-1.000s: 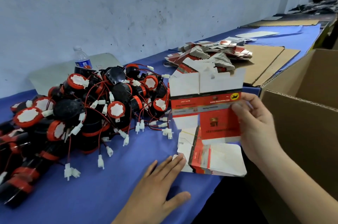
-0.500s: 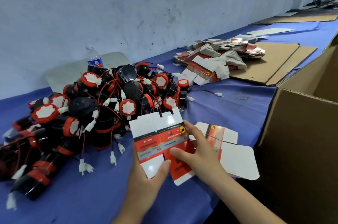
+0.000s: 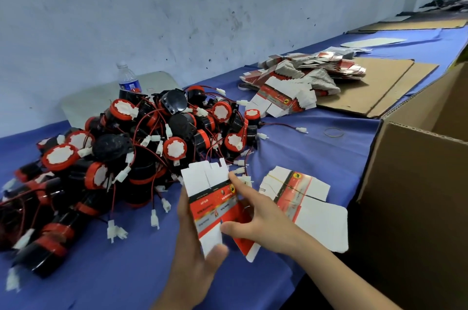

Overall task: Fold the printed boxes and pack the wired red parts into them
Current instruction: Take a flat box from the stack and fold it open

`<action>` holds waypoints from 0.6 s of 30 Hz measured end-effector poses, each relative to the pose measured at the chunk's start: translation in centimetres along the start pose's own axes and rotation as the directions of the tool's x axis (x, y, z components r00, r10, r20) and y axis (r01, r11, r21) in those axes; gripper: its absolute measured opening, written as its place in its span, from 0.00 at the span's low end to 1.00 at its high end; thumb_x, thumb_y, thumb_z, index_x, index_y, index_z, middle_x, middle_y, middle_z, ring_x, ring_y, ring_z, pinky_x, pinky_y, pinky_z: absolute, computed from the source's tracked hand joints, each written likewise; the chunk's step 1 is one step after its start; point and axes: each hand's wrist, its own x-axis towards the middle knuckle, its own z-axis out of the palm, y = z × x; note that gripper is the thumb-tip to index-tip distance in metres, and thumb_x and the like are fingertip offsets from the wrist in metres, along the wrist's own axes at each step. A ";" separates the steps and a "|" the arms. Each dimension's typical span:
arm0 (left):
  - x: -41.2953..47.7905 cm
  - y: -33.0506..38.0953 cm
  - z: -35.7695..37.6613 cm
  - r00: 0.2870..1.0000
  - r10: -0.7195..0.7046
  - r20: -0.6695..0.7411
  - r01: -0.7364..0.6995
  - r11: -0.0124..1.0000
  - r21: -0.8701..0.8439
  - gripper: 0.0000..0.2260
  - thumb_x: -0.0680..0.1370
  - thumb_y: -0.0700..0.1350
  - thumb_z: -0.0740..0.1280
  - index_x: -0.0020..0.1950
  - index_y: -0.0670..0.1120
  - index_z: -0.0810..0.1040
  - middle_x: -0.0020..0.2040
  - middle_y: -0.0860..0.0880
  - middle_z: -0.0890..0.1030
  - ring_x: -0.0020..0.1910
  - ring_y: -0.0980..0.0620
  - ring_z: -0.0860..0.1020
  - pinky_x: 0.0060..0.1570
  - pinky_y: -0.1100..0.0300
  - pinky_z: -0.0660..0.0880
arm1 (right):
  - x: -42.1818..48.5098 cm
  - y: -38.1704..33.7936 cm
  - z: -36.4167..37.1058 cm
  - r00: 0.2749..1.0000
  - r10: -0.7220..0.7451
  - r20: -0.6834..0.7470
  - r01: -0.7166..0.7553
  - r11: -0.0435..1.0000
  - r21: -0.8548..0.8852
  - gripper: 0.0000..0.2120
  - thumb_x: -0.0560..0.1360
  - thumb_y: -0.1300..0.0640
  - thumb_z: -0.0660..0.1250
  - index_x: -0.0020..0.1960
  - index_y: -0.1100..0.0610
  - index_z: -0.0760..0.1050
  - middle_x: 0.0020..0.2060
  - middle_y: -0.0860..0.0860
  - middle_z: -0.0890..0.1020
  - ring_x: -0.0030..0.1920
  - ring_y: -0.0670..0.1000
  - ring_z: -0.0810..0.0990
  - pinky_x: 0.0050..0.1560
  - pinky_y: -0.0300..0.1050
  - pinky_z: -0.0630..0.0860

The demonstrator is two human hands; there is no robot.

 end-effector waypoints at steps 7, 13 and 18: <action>0.9 0.9 0.0 0.997 0.066 -0.028 -0.069 0.992 -0.106 0.31 0.74 0.68 0.62 0.74 0.64 0.58 0.71 0.64 0.68 0.66 0.60 0.73 0.56 0.63 0.76 | -0.2 0.1 -0.4 0.998 -0.003 0.057 0.001 1.000 0.025 0.37 0.72 0.48 0.70 0.74 0.34 0.55 0.57 0.37 0.78 0.55 0.43 0.79 0.58 0.42 0.78; 0.4 -0.4 -0.4 0.999 -0.001 -0.041 -0.003 0.996 -0.092 0.47 0.72 0.66 0.67 0.78 0.50 0.42 0.71 0.64 0.67 0.65 0.60 0.73 0.53 0.65 0.76 | -0.7 -0.4 -1.5 0.996 -0.051 0.070 0.030 0.964 0.265 0.37 0.66 0.52 0.68 0.73 0.41 0.62 0.63 0.48 0.77 0.62 0.49 0.78 0.65 0.50 0.73; 1.8 -0.7 0.1 0.989 -0.085 -0.124 0.073 0.993 -0.098 0.59 0.63 0.68 0.74 0.76 0.42 0.41 0.76 0.58 0.61 0.60 0.70 0.74 0.50 0.72 0.74 | -1.7 -1.1 -1.2 0.935 -0.208 0.287 0.027 0.849 0.527 0.32 0.66 0.60 0.61 0.71 0.58 0.68 0.67 0.57 0.74 0.67 0.56 0.72 0.68 0.49 0.67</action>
